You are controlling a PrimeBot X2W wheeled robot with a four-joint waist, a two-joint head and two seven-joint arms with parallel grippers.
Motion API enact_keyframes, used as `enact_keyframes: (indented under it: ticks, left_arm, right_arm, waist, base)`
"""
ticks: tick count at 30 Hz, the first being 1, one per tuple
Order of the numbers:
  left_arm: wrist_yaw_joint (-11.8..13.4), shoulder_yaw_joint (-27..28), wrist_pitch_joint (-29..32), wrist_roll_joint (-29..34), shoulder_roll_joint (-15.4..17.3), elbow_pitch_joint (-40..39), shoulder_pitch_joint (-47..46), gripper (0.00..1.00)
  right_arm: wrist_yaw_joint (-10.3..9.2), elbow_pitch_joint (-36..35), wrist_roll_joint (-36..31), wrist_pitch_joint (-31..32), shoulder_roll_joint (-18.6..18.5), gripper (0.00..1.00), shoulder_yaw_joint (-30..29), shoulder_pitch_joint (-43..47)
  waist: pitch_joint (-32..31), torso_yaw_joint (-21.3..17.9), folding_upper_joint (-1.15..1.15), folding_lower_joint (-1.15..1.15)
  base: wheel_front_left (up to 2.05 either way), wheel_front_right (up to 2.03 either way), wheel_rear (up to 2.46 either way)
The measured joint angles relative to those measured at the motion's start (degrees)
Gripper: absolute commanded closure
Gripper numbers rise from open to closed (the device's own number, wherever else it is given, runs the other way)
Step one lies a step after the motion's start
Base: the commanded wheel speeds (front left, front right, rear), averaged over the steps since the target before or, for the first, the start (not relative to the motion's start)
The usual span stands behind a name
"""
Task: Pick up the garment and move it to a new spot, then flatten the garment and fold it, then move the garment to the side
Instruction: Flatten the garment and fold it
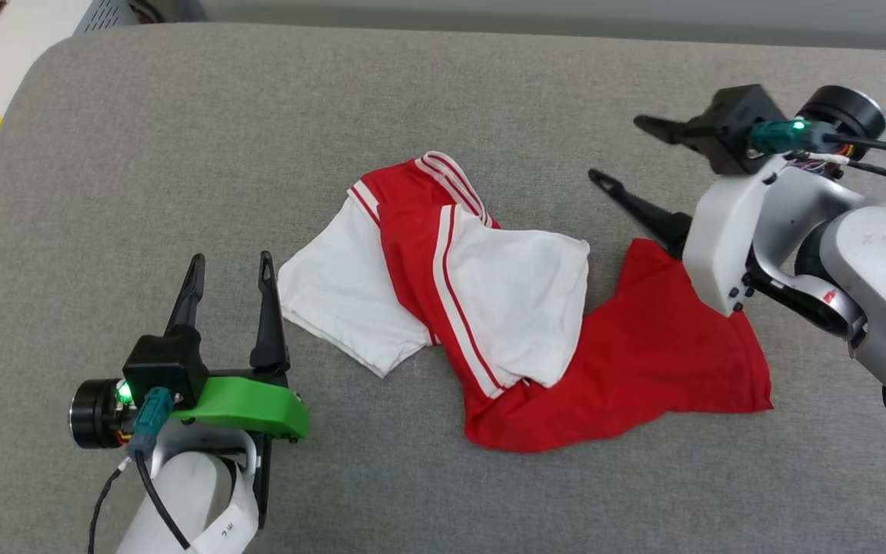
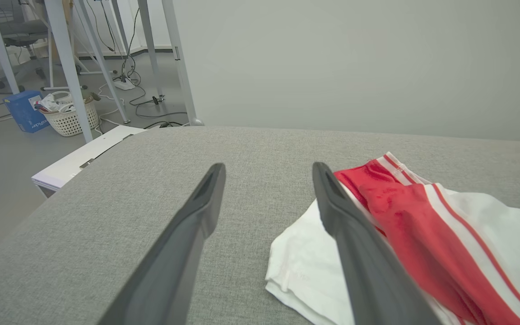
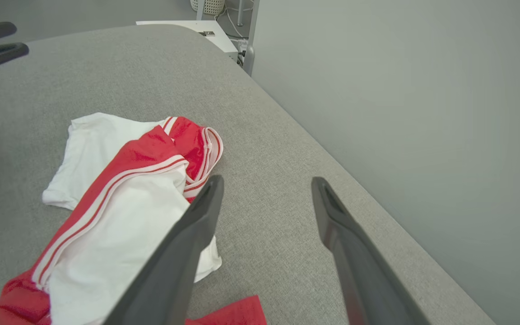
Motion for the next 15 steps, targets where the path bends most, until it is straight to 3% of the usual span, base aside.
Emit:
enact_keyframes:
  ticks: [6, 15]
  left_arm:
    - [-3.12, 2.09, 0.00, 3.34, -3.75, 0.23, -1.30, 0.00]
    - [-6.60, 4.23, 0.00, 7.04, -7.80, 0.20, -4.39, 0.00]
  right_arm:
    - [0.00, 1.59, 9.48, 15.46, -1.05, 0.00, 11.45, -7.40]
    - [0.00, 7.67, 12.09, 23.64, 1.01, 0.00, 19.13, -11.74]
  waist:
    - [2.86, 1.85, 0.00, 0.00]
    - [7.92, 5.40, 0.00, 0.00]
  base:
    - [0.00, 0.00, 0.00]
    - [0.00, 0.00, 0.00]
